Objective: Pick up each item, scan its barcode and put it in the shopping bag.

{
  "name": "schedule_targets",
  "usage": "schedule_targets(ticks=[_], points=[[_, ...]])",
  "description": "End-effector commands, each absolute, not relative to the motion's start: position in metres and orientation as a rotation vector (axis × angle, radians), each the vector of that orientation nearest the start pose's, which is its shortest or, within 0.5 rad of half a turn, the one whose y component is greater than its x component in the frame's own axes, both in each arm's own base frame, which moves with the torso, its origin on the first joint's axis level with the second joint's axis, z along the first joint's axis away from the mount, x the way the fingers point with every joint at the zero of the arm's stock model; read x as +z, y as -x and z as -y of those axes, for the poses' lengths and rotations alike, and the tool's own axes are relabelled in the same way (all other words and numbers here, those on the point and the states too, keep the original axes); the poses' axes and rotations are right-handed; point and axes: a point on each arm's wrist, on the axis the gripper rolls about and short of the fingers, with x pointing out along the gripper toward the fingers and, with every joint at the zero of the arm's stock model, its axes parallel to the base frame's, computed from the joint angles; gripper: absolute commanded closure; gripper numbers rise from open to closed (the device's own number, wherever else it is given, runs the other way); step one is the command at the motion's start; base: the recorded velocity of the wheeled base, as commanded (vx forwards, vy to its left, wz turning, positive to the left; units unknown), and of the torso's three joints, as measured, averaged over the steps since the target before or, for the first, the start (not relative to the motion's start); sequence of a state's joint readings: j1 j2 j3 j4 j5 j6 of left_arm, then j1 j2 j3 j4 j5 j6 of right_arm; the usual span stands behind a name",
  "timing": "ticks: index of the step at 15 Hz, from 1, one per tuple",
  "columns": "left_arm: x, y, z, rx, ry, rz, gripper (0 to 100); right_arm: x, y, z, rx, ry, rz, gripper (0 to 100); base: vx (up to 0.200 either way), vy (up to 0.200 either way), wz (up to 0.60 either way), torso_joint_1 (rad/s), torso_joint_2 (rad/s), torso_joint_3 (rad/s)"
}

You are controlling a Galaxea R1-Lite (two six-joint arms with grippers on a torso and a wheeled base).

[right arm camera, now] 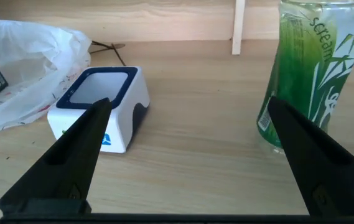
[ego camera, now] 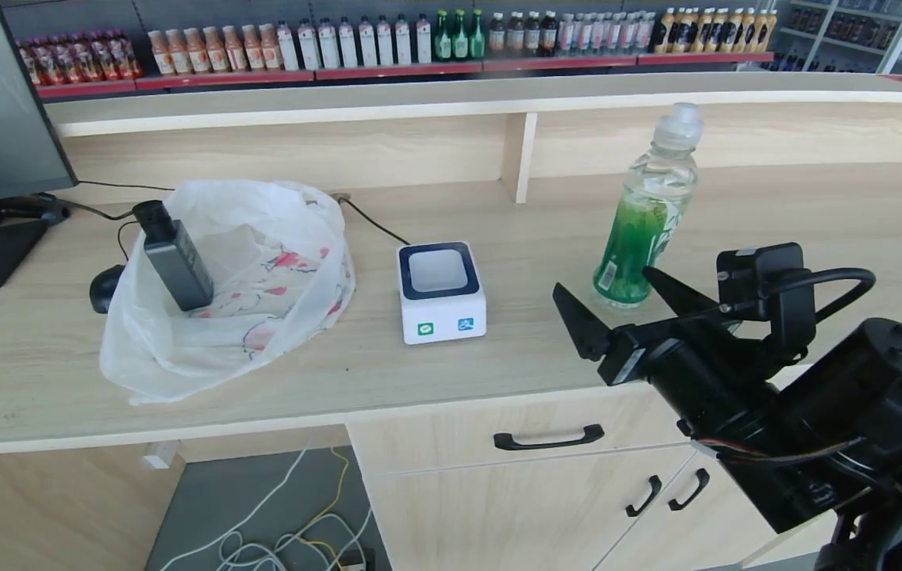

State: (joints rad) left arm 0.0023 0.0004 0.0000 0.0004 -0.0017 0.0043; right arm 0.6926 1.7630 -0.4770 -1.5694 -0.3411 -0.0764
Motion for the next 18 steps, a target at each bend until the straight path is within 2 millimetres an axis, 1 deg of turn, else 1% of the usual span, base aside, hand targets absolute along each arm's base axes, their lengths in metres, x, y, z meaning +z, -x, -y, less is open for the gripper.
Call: schedule_targets(ticks=[1, 4, 8, 12, 16, 18], points=[[0.075, 0.023, 0.0, 0.002, -0.005, 0.0, 0, 0.176, -0.216, -0.169, 0.341, -0.065, 0.26, 0, 0.0, -0.2, 0.0, 0.002, 0.0, 0.002], [0.075, 0.023, 0.0, 0.002, -0.005, 0.0, 0, 0.176, -0.216, -0.17, 0.34, -0.064, 0.261, 0, 0.0, -0.2, 0.0, 0.004, 0.01, 0.004], [0.075, 0.023, 0.0, 0.002, -0.008, 0.0, 0, 0.181, -0.23, -0.181, 0.338, -0.077, 0.293, 0, 0.0, 0.0, 0.0, 0.0, 0.0, 0.0], [0.075, 0.023, 0.0, 0.002, -0.006, 0.0, 0, 0.169, -0.251, -0.199, 0.344, -0.064, 0.281, 0, 0.0, 0.0, 0.0, 0.0, 0.0, 0.0], [0.075, 0.023, 0.0, 0.002, -0.006, 0.0, 0, 0.165, -0.257, -0.202, 0.338, -0.046, 0.277, 0, 0.0, 0.0, 0.0, 0.0, 0.0, 0.0], [0.075, 0.023, 0.0, 0.002, -0.008, 0.0, 0, 0.164, -0.26, -0.199, 0.33, -0.038, 0.277, 0, 0.0, 0.0, 0.0, 0.0, 0.0, 0.0]])
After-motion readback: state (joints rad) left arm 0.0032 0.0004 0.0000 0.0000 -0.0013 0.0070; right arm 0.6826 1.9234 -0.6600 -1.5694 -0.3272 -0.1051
